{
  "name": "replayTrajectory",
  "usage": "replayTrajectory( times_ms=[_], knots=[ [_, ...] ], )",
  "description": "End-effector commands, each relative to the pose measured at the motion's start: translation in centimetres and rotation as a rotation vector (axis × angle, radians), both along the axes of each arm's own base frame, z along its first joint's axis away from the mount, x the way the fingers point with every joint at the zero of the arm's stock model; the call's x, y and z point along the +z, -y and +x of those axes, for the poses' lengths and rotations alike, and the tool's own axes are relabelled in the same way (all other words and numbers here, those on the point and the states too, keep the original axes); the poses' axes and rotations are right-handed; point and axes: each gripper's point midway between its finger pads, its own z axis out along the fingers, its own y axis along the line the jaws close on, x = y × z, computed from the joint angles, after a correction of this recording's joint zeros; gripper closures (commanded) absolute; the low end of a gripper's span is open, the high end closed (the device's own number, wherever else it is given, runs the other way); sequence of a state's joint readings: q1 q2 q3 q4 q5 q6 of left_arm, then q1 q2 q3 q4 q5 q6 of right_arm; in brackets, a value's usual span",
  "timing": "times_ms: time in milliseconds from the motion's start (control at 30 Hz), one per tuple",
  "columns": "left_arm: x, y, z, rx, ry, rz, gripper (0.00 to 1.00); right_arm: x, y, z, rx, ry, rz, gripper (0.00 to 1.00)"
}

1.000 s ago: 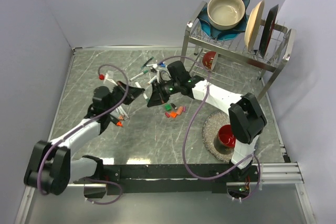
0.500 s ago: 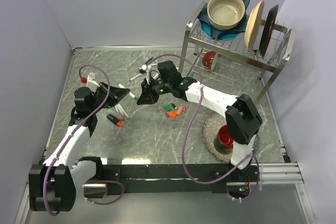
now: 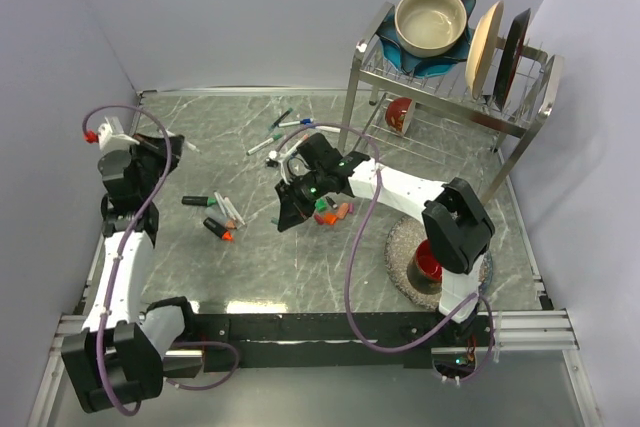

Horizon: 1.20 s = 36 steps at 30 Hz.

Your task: Open the pen caps

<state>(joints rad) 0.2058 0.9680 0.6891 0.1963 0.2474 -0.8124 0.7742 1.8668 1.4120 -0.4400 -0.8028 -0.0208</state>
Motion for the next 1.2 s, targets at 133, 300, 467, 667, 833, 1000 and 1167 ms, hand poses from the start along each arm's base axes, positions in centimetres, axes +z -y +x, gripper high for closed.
replayTrajectory(
  times_ms=[133, 300, 467, 667, 833, 1000, 1167],
  knots=[
    [0.9, -0.1, -0.1, -0.024, -0.034, 0.116, 0.99, -1.8, 1.8, 1.6, -0.042, 0.082, -0.136, 1.0],
    [-5.5, 1.5, -0.6, -0.113, -0.221, 0.028, 0.99, -4.0, 5.1, 5.0, -0.086, 0.226, -0.317, 0.99],
    [-11.0, 2.2, -2.0, -0.149, -0.383, -0.011, 0.99, -5.0, 7.9, 7.1, -0.108, 0.277, -0.43, 0.94],
    [-14.3, 2.6, -2.0, -0.184, -0.496, -0.034, 0.99, -7.2, 10.7, 8.6, -0.127, 0.254, -0.544, 0.94],
    [-16.4, 2.9, -2.2, -0.191, -0.568, -0.034, 0.99, -8.3, 12.0, 9.3, -0.14, 0.248, -0.598, 0.91],
    [-17.2, 3.3, -2.2, -0.205, -0.587, -0.036, 0.99, -8.5, 12.2, 9.6, -0.145, 0.244, -0.601, 0.89],
    [-17.7, 3.3, -2.3, -0.2, -0.602, -0.031, 0.99, -8.6, 12.4, 9.9, -0.157, 0.247, -0.606, 0.78]
  ],
)
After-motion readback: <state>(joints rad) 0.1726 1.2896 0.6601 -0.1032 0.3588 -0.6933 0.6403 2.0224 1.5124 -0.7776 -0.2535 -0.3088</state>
